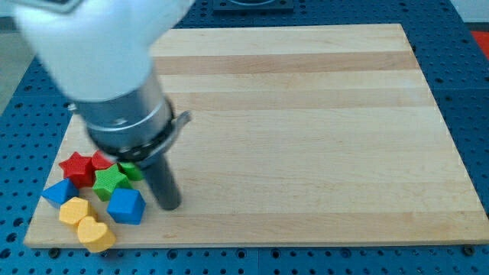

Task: Move your arm to the bottom left corner of the board

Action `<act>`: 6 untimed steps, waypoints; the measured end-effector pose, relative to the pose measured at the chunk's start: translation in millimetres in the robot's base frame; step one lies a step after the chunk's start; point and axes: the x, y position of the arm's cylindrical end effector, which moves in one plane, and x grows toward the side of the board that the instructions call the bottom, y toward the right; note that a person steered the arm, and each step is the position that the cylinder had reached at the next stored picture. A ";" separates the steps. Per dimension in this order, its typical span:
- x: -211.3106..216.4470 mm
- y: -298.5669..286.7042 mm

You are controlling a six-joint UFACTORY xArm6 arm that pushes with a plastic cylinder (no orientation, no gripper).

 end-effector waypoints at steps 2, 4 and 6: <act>-124.1 44.0; -110.2 -156.5; 6.1 -200.4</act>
